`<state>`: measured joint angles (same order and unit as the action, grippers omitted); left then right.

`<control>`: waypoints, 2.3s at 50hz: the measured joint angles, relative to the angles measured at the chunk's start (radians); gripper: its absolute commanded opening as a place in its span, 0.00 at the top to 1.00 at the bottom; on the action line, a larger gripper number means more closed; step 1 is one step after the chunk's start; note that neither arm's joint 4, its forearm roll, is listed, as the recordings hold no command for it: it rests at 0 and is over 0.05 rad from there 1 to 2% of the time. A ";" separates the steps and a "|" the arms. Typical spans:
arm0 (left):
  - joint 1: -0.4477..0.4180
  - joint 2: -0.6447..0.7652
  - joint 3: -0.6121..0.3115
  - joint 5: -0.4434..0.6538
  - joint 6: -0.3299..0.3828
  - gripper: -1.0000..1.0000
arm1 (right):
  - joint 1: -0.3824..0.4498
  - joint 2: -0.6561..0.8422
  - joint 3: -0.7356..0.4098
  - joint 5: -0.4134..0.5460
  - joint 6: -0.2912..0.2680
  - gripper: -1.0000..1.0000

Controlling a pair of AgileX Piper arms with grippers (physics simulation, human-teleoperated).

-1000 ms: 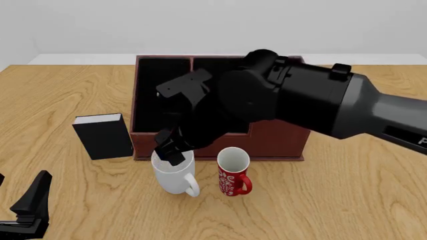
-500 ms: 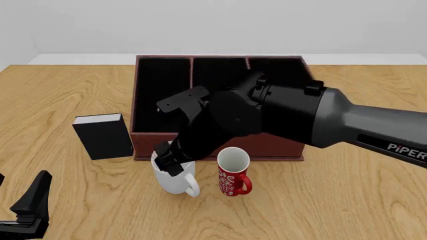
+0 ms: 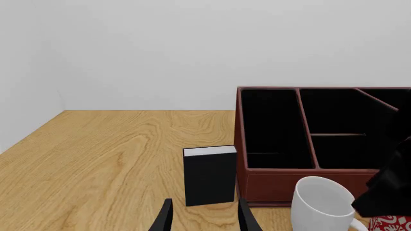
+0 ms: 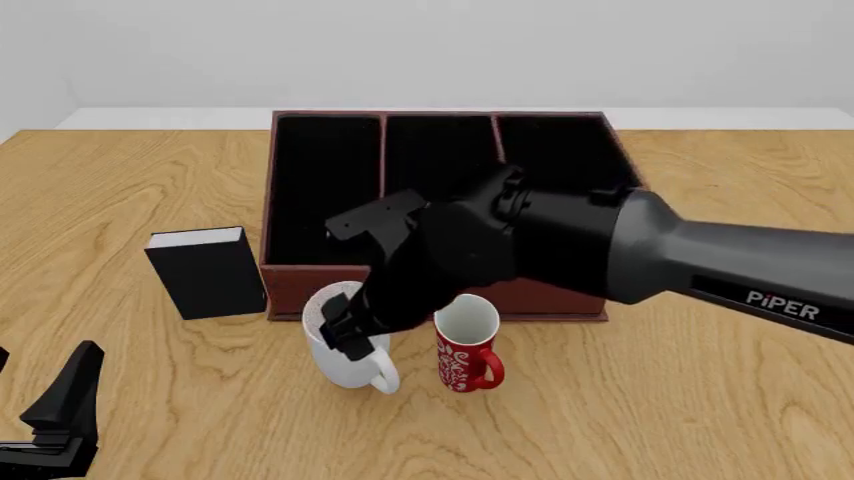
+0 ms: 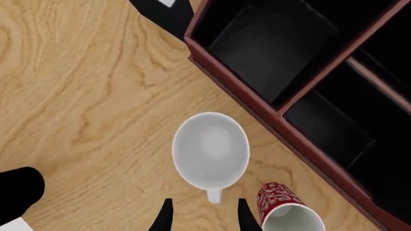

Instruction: Pick up the white mug and place it to the right of the caddy.

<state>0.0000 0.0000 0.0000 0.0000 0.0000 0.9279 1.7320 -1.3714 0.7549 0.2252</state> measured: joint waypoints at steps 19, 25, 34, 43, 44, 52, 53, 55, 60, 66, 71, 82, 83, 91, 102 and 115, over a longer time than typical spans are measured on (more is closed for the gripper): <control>0.000 0.000 0.000 0.000 0.000 0.00 | 0.007 0.030 0.027 -0.026 0.022 0.00; 0.000 0.000 0.000 0.000 0.000 0.00 | 0.011 0.039 0.033 -0.030 0.027 0.00; 0.000 0.000 0.000 0.000 0.000 0.00 | 0.011 0.048 0.038 -0.035 0.032 0.00; 0.000 0.000 0.000 0.000 0.000 0.00 | 0.012 0.057 0.041 -0.041 0.038 0.00; 0.000 0.000 0.000 0.000 0.000 0.00 | 0.012 0.058 0.041 -0.042 0.038 0.00; 0.000 0.000 0.000 0.000 0.000 0.00 | 0.011 0.062 0.046 -0.048 0.043 0.00; 0.000 0.000 0.000 0.000 0.000 0.00 | 0.012 0.063 0.047 -0.049 0.044 0.00; 0.000 0.000 0.000 0.000 0.000 0.00 | 0.012 0.064 0.048 -0.050 0.045 0.00; 0.000 0.000 0.000 0.000 0.000 0.00 | 0.013 0.069 0.049 -0.054 0.047 0.00; 0.000 0.000 0.000 0.000 0.000 0.00 | 0.015 0.073 0.052 -0.060 0.052 0.00; 0.000 0.000 0.000 0.000 0.000 0.00 | 0.019 0.077 0.055 -0.065 0.057 0.00; 0.000 0.000 0.000 0.000 0.000 0.00 | 0.025 0.087 0.060 -0.076 0.066 0.00; 0.000 0.000 0.000 0.000 0.000 0.00 | 0.026 0.088 0.061 -0.078 0.067 0.00; 0.000 0.000 0.000 0.000 0.000 0.00 | 0.029 0.093 0.066 -0.083 0.073 0.00; 0.000 0.000 0.000 0.000 0.000 0.00 | 0.029 0.096 0.072 -0.089 0.077 0.00; 0.000 0.000 0.000 0.000 0.000 0.00 | 0.025 0.104 0.081 -0.100 0.082 0.00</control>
<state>0.0000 0.0000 0.0000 0.0000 0.0000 0.9531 1.8364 -1.2907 0.6550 0.3074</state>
